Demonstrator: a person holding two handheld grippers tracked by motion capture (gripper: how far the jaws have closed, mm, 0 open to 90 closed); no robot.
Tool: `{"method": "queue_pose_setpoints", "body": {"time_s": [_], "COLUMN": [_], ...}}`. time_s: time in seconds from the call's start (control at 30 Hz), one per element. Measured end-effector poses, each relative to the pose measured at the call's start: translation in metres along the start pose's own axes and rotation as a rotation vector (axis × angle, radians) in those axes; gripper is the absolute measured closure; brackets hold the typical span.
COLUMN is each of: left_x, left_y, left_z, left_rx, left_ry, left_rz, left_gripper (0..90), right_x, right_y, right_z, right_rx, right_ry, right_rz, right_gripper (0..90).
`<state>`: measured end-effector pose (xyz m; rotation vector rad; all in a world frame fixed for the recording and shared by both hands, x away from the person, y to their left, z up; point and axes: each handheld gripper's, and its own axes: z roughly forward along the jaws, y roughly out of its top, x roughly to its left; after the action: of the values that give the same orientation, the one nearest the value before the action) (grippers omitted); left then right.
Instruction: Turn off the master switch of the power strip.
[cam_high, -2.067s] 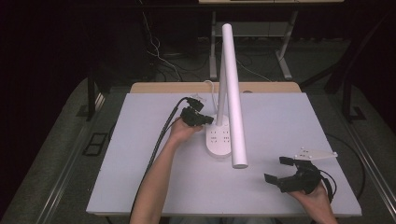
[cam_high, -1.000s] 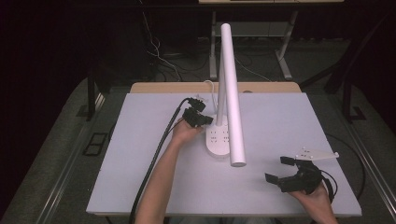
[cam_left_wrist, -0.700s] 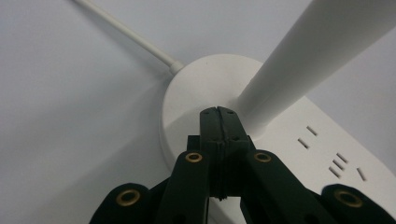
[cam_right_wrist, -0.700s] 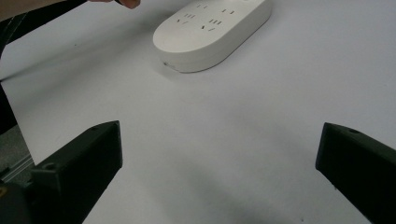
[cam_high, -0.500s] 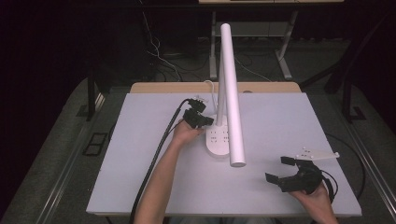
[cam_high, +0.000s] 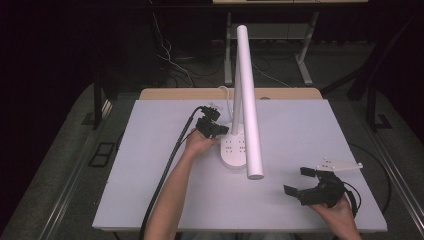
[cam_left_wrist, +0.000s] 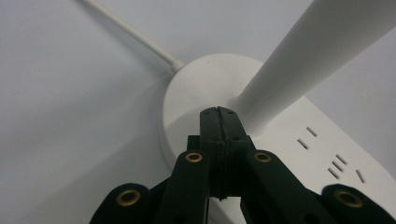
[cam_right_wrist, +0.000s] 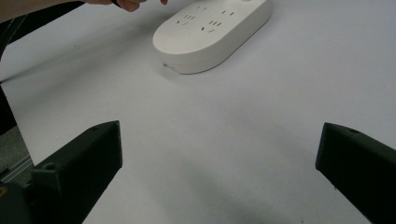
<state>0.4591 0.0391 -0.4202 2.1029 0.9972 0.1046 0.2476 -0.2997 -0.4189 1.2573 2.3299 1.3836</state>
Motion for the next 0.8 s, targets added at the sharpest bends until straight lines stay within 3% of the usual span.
{"method": "queue_pose_setpoints", "body": {"time_s": [0.07, 0.13, 0.17, 0.23, 0.33, 0.4, 0.43, 0.47, 0.5, 0.57, 0.67, 0.7, 0.73, 0.8], "left_x": [0.003, 0.007, 0.010, 0.014, 0.015, 0.010, 0.010, 0.013, 0.013, 0.008, 0.010, 0.008, 0.010, 0.010], "left_y": [0.001, 0.000, -0.002, -0.003, -0.004, -0.004, -0.003, -0.002, -0.002, -0.002, -0.003, -0.003, -0.004, -0.005], "left_z": [-0.002, -0.002, -0.003, -0.006, -0.010, -0.010, -0.013, -0.018, -0.021, -0.023, -0.032, -0.033, -0.037, -0.042], "left_rx": [0.008, 0.015, 0.000, 0.011, -0.013, -0.060, -0.064, -0.024, -0.017, -0.066, -0.053, -0.072, -0.063, -0.076], "left_ry": [0.020, 0.030, 0.022, 0.016, -0.010, -0.019, -0.023, -0.027, -0.028, -0.030, -0.036, -0.040, -0.039, -0.043], "left_rz": [0.020, 0.016, -0.018, -0.014, -0.019, -0.057, -0.046, 0.008, 0.020, -0.016, 0.032, 0.014, 0.035, 0.035], "left_gripper": [90.0, 90.0, 90.0, 90.0, 90.0, 89.8, 89.7, 89.6, 89.5, 87.7, 86.5, 86.0, 86.0, 85.4], "right_x": [0.000, 0.000, 0.000, -0.001, -0.002, -0.002, -0.002, -0.002, -0.002, -0.002, -0.002, -0.002, -0.002, -0.002], "right_y": [0.000, 0.000, 0.000, 0.000, 0.000, 0.000, 0.000, 0.000, 0.000, 0.000, 0.000, 0.000, 0.000, 0.000], "right_z": [0.000, 0.000, 0.000, -0.001, 0.000, 0.000, 0.000, 0.000, 0.000, 0.000, 0.000, 0.000, 0.000, 0.000], "right_rx": [-0.001, -0.004, -0.004, -0.001, -0.001, 0.002, 0.001, 0.003, 0.002, 0.002, 0.000, 0.001, 0.001, 0.001], "right_ry": [0.001, 0.001, 0.001, 0.002, 0.001, 0.000, -0.001, -0.001, -0.001, -0.002, -0.002, -0.002, -0.002, -0.003], "right_rz": [0.001, 0.001, 0.001, 0.001, 0.006, 0.013, 0.011, 0.008, 0.006, 0.005, 0.006, 0.008, 0.008, 0.008], "right_gripper": [0.0, 0.0, 0.0, 0.0, 0.0, 0.0, 0.0, 0.0, 0.0, 0.0, 0.0, 0.0, 0.0, 0.0]}}
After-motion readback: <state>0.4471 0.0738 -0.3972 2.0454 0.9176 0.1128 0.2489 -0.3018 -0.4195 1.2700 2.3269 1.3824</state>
